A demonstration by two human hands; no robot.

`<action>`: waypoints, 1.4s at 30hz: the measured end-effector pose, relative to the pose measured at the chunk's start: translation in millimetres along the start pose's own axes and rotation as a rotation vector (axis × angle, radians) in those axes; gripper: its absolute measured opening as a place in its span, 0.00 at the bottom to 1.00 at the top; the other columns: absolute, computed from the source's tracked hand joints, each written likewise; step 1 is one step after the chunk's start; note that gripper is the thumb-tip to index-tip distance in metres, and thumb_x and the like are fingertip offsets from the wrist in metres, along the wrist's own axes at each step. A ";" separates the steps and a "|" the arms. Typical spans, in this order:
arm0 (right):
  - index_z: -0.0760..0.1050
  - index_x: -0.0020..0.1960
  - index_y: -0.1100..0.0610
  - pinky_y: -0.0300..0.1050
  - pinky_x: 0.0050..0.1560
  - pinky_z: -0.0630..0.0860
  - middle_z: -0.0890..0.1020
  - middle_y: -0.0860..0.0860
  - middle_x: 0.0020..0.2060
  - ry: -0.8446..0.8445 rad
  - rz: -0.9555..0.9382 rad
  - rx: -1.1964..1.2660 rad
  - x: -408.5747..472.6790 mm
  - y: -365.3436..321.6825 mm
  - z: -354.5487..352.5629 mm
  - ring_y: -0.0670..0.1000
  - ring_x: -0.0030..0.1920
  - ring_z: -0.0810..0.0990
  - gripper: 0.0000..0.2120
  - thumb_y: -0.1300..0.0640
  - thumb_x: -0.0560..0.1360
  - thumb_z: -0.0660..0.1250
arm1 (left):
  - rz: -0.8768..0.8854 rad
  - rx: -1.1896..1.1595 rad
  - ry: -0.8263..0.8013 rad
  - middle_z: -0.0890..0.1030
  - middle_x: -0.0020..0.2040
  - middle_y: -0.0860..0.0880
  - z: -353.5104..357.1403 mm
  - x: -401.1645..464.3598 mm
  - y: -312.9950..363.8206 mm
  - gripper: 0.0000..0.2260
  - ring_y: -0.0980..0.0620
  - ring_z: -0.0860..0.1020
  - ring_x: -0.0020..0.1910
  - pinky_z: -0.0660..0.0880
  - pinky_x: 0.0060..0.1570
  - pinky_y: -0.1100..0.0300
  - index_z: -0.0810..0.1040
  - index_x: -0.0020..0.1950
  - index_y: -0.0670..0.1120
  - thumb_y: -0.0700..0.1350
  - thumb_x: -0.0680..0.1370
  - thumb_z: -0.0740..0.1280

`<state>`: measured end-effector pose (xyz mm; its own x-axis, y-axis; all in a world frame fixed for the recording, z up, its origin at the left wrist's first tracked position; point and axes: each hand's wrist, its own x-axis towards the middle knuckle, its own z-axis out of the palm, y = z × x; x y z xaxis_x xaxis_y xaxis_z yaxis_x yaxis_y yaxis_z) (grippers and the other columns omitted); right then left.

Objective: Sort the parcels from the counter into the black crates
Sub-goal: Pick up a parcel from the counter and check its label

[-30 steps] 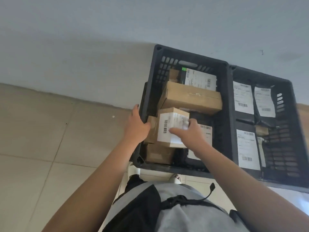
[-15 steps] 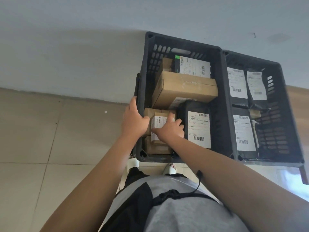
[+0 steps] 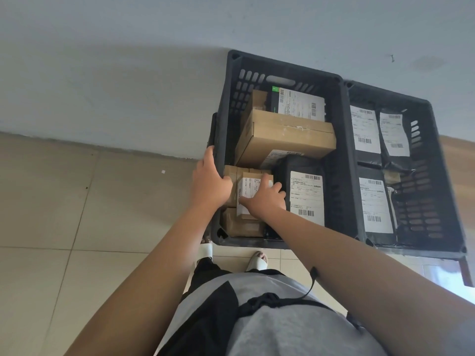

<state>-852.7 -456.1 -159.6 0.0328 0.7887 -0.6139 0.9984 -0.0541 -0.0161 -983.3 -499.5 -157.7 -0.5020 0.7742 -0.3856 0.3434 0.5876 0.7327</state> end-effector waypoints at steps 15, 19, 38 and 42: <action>0.45 0.83 0.48 0.63 0.73 0.68 0.56 0.60 0.81 -0.010 -0.064 0.149 -3.8 12.4 -11.7 0.66 0.80 0.56 0.49 0.35 0.75 0.70 | -0.004 0.000 0.014 0.65 0.78 0.45 -2.6 -3.2 7.6 0.37 0.42 0.67 0.76 0.73 0.70 0.47 0.54 0.82 0.53 0.43 0.80 0.71; 0.44 0.83 0.46 0.67 0.74 0.67 0.54 0.58 0.82 -0.007 -0.078 0.315 -16.7 26.3 -26.3 0.66 0.80 0.58 0.49 0.31 0.75 0.67 | 0.014 -0.038 0.092 0.64 0.80 0.47 -11.0 -12.6 21.9 0.36 0.44 0.67 0.76 0.71 0.70 0.46 0.56 0.82 0.54 0.53 0.80 0.71; 0.76 0.65 0.49 0.50 0.56 0.83 0.83 0.50 0.56 0.146 -0.051 1.344 -91.7 273.5 -82.6 0.50 0.53 0.84 0.13 0.52 0.81 0.68 | 0.155 -0.357 -0.450 0.80 0.63 0.56 121.0 -154.1 175.6 0.09 0.58 0.80 0.60 0.77 0.57 0.63 0.77 0.63 0.59 0.55 0.83 0.65; 0.80 0.60 0.49 0.51 0.55 0.84 0.84 0.51 0.52 0.212 -0.036 1.497 -92.6 342.9 -96.6 0.52 0.52 0.85 0.08 0.53 0.82 0.67 | 0.104 -0.378 -0.536 0.83 0.60 0.52 176.1 -206.6 205.7 0.09 0.53 0.82 0.58 0.80 0.62 0.54 0.80 0.63 0.54 0.50 0.84 0.65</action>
<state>-509.0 -488.5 -32.0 0.1467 0.8670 -0.4762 0.0363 -0.4858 -0.8733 -669.2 -497.2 -26.1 0.0164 0.8899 -0.4559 0.0175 0.4556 0.8900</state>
